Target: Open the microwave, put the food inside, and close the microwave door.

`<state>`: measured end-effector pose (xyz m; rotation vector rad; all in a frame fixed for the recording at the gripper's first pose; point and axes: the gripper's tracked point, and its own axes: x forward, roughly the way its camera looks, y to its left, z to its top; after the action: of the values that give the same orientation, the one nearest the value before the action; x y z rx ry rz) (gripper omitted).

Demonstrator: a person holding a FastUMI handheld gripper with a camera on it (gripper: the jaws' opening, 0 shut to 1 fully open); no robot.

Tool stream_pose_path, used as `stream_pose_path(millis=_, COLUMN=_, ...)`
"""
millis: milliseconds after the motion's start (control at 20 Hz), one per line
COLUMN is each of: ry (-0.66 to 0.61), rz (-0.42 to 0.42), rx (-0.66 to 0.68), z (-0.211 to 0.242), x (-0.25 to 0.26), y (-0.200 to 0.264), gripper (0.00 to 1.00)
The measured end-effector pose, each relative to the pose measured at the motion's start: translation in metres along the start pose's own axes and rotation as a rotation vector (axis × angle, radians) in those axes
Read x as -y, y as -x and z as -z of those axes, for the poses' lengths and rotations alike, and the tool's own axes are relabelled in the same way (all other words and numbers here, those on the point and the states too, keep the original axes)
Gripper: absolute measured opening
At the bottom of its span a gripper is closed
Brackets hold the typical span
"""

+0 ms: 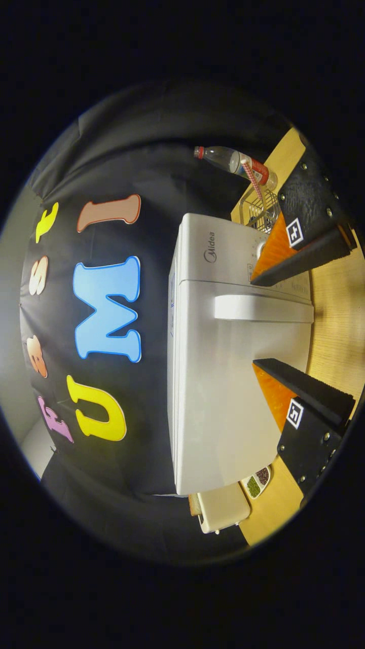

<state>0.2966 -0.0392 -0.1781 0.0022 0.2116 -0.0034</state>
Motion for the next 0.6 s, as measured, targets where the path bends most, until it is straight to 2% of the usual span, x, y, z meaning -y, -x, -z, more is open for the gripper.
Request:
stream_pose_path(millis=100, ry=-0.001, rz=0.024, rx=0.004, z=0.001, x=0.005, y=-0.003, gripper=0.83)
stream_pose_path(millis=200, ry=-0.017, rz=0.046, rx=-0.008, z=0.004, x=0.013, y=-0.006, gripper=0.78)
stream_pose_path(millis=250, ry=-0.03, rz=0.048, rx=-0.009, z=0.005, x=0.012, y=-0.009, gripper=0.52)
stream_pose_path(millis=300, ry=-0.037, rz=0.055, rx=-0.008, z=0.003, x=0.016, y=-0.01, gripper=0.43)
stream_pose_path(millis=400, ry=-0.054, rz=0.033, rx=-0.013, z=0.008, x=0.013, y=-0.007, gripper=0.41)
stream_pose_path(millis=450, ry=-0.043, rz=0.036, rx=-0.006, z=0.004, x=0.015, y=-0.012, gripper=0.33)
stream_pose_path(millis=600, ry=0.004, rz=0.056, rx=-0.025, z=0.002, x=0.014, y=-0.008, gripper=0.32)
